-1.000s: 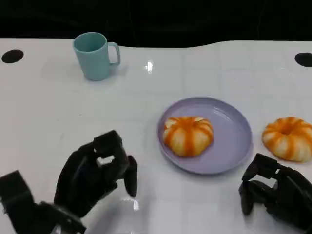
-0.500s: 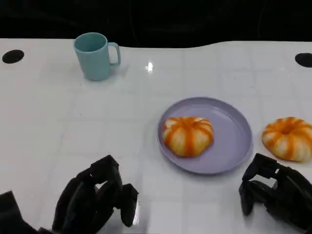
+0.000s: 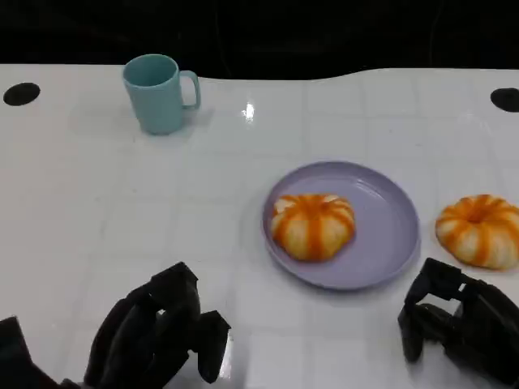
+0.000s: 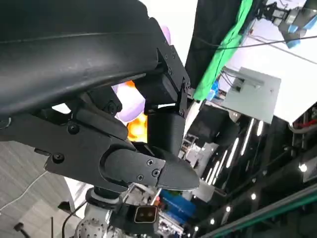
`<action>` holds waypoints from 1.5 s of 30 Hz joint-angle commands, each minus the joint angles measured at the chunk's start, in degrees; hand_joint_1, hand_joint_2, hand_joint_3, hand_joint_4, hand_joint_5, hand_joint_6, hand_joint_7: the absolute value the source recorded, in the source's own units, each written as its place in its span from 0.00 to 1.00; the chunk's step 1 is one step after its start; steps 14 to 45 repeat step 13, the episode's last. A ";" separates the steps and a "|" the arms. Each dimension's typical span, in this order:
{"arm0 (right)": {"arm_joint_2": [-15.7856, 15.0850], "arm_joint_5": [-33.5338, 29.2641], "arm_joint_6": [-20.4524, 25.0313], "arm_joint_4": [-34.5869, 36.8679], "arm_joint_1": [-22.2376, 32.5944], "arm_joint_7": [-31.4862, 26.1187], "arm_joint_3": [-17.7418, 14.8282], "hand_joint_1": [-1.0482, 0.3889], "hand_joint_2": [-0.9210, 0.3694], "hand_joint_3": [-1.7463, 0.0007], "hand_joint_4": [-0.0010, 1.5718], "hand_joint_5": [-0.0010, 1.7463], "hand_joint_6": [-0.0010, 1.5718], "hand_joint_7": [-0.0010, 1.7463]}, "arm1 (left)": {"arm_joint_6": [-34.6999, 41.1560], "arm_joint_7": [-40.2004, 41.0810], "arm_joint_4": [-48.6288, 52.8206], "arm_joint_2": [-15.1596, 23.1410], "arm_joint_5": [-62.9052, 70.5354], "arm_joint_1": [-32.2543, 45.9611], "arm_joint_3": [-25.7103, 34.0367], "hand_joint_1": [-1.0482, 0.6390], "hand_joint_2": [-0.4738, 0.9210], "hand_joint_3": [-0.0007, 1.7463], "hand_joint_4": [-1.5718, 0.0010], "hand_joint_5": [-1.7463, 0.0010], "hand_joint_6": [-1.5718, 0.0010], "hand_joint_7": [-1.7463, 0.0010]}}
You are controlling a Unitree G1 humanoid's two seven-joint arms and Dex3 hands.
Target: Grasp the bread from the table and place it into the plate.
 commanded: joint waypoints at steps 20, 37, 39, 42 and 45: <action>-1.68 -2.12 0.93 0.18 0.86 -3.93 1.33 0.29 0.00 0.89 0.48 1.00 0.43 0.93 | -0.40 -1.64 1.49 0.03 0.61 -1.23 1.48 0.17 0.99 0.05 0.30 0.00 0.42 0.05; -1.68 -2.12 0.93 0.18 0.86 -3.93 1.33 0.29 0.00 0.89 0.48 1.00 0.43 0.93 | -0.40 -1.64 1.49 0.03 0.61 -1.23 1.48 0.17 0.99 0.05 0.30 0.00 0.42 0.05; -1.68 -2.12 0.93 0.18 0.86 -3.93 1.33 0.29 0.00 0.89 0.48 1.00 0.43 0.93 | -0.40 -1.64 1.49 0.03 0.61 -1.23 1.48 0.17 0.99 0.05 0.30 0.00 0.42 0.05; -1.68 -2.12 0.93 0.18 0.86 -3.93 1.33 0.29 0.00 0.89 0.48 1.00 0.43 0.93 | -0.40 -1.64 1.49 0.03 0.61 -1.23 1.48 0.17 0.99 0.05 0.30 0.00 0.42 0.05; -1.68 -2.12 0.93 0.18 0.86 -3.93 1.33 0.29 0.00 0.89 0.48 1.00 0.43 0.93 | -0.40 -1.64 1.49 0.03 0.61 -1.23 1.48 0.17 0.99 0.05 0.30 0.00 0.42 0.05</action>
